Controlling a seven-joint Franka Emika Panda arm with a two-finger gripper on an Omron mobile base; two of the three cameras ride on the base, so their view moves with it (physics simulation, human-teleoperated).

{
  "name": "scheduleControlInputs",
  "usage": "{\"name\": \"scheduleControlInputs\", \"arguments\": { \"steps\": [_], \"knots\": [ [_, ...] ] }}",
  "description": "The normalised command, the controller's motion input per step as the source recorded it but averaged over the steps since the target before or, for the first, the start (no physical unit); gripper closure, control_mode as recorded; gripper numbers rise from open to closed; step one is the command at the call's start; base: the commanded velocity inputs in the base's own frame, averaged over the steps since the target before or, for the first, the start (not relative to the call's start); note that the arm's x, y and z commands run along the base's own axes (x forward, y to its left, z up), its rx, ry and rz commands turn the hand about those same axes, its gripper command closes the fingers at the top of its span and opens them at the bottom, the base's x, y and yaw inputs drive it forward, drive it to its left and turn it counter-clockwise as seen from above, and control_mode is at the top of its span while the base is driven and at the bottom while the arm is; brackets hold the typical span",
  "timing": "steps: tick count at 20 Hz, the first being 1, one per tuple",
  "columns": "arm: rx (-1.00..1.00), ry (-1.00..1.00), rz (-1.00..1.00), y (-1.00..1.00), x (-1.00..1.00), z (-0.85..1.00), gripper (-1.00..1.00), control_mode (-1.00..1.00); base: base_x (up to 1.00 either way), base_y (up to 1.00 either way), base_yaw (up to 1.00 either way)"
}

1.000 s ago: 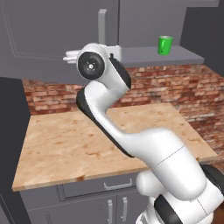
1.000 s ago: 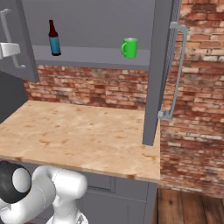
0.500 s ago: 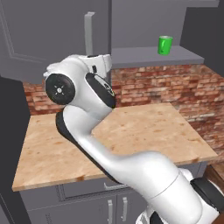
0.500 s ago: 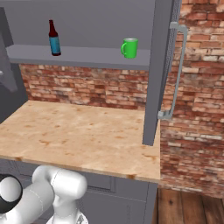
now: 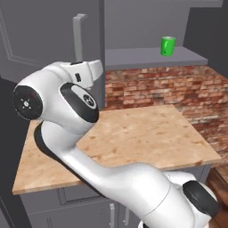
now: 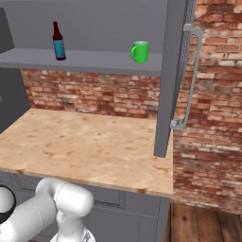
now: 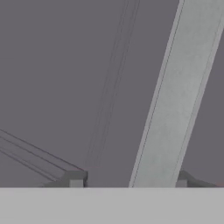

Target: Open the cabinet directly in front. Then move the beer and the mug to the dining counter with the jar on it.

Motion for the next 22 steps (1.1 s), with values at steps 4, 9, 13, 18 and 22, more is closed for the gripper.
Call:
{"name": "scheduleControlInputs", "arguments": {
  "steps": [4,9,13,18,22],
  "knots": [
    [0.0,0.0,0.0,0.03,-0.42,-0.1,-1.0,-1.0,0.0,0.0,0.0],
    [0.01,0.0,0.0,-0.09,-0.98,-0.08,-1.0,-1.0,0.0,0.0,0.0],
    [0.31,0.0,0.06,-0.93,-0.85,0.25,-1.0,-1.0,0.0,0.0,0.0],
    [0.35,0.0,0.25,-1.0,-0.44,0.19,-1.0,-1.0,0.0,0.0,0.0],
    [0.08,-0.04,0.42,-1.0,0.05,-0.05,-1.0,-1.0,0.0,0.0,0.0]
  ]
}}
